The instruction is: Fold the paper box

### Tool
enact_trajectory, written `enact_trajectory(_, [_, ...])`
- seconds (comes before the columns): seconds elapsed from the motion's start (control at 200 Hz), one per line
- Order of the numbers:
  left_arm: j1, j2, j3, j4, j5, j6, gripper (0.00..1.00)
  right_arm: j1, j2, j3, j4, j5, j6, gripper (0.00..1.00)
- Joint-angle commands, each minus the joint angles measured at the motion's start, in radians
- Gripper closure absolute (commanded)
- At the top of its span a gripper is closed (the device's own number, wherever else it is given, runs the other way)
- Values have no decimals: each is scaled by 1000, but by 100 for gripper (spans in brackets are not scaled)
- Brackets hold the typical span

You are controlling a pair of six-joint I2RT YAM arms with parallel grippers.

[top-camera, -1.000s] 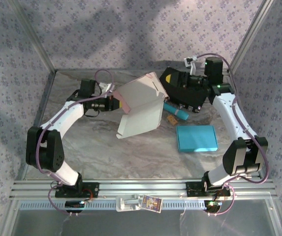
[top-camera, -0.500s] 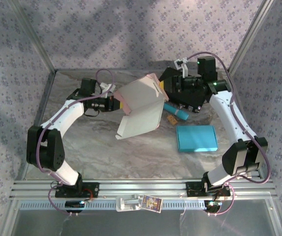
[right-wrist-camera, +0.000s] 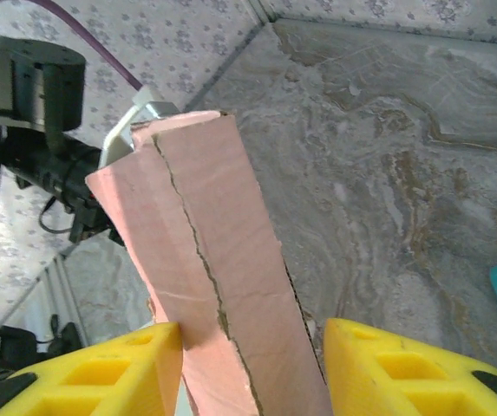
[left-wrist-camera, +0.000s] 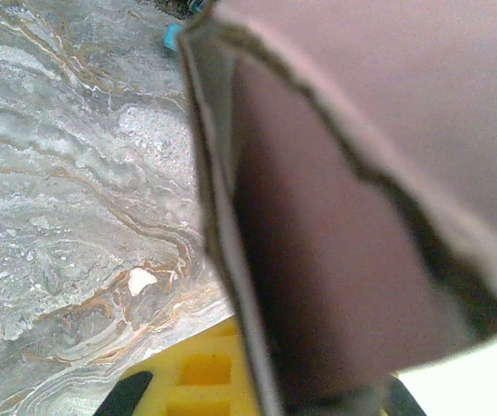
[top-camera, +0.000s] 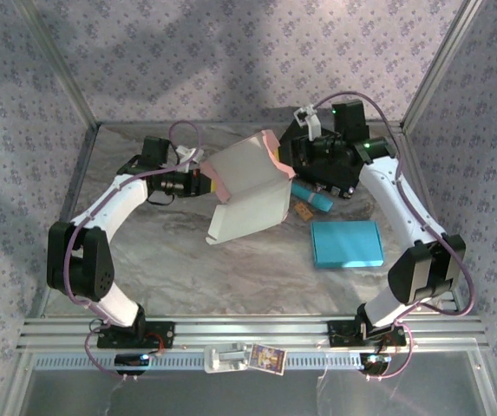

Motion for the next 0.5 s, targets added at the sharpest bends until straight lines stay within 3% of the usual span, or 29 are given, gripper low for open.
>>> enact_trajectory(0.0, [4,-1,32,-16,35,28,100,23,-3,35,-57,104,-58,55])
enact_trajectory(0.215, [3,0,40,-29,29,35,100,72,-7,48,-82,210,-95,59])
enact_trajectory(0.495, [3,-2,48,-44,24,46,100,163,-2,75,-119,447,-159,58])
